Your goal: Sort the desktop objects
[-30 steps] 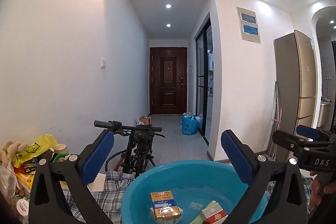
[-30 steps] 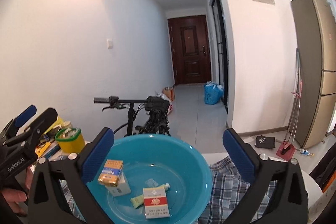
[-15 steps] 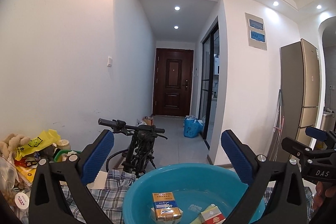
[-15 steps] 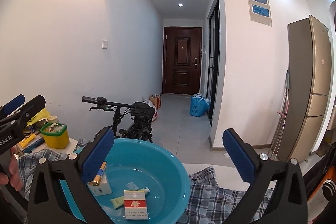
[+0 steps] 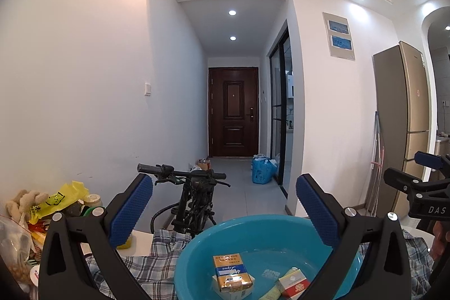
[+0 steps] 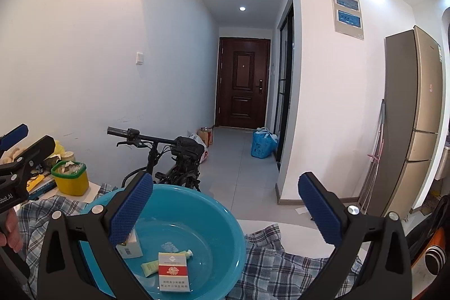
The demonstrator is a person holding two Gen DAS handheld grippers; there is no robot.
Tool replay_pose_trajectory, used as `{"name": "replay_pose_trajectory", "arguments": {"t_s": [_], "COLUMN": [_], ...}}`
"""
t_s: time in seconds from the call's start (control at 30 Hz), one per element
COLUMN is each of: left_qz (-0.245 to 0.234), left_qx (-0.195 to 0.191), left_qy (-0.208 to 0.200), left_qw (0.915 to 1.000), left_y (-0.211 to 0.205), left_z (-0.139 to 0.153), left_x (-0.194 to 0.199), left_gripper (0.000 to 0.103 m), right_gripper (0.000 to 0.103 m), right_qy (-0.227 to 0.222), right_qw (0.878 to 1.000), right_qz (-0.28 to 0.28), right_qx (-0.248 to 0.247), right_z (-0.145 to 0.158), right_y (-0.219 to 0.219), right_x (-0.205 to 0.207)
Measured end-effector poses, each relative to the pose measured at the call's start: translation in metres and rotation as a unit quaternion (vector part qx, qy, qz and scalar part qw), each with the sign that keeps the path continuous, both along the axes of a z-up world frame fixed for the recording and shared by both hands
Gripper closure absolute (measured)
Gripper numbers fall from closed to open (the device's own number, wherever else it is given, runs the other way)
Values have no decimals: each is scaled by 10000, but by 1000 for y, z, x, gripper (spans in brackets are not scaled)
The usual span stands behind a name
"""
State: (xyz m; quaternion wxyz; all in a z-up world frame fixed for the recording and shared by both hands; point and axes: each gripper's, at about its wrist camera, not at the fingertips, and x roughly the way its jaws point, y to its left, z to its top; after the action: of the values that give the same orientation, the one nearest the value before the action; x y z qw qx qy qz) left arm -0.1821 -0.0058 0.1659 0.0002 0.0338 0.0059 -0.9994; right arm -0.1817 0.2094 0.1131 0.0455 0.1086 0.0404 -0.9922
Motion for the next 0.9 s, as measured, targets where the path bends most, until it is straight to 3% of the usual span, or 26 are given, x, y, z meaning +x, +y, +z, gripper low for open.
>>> {"name": "replay_pose_trajectory", "arguments": {"t_s": [0.1, 0.5, 0.9], "left_qz": [-52, -142, -310], "left_qx": [56, 68, -63], "left_qy": [-181, 94, 26], "left_qw": [9998, 9998, 9995], "left_y": [-4, -4, 12], "left_z": [-1, 13, 10], "left_x": [-4, 22, 22], "left_gripper": [0, 0, 0], "right_gripper": [0, 0, 0], "right_qy": [3, 149, 173], "right_qw": [10000, 9997, 9997], "right_qz": [-17, 62, 66], "right_qx": [-92, -177, -128], "right_z": [0, 4, 5], "right_y": [5, 5, -3], "right_x": [0, 10, 10]}}
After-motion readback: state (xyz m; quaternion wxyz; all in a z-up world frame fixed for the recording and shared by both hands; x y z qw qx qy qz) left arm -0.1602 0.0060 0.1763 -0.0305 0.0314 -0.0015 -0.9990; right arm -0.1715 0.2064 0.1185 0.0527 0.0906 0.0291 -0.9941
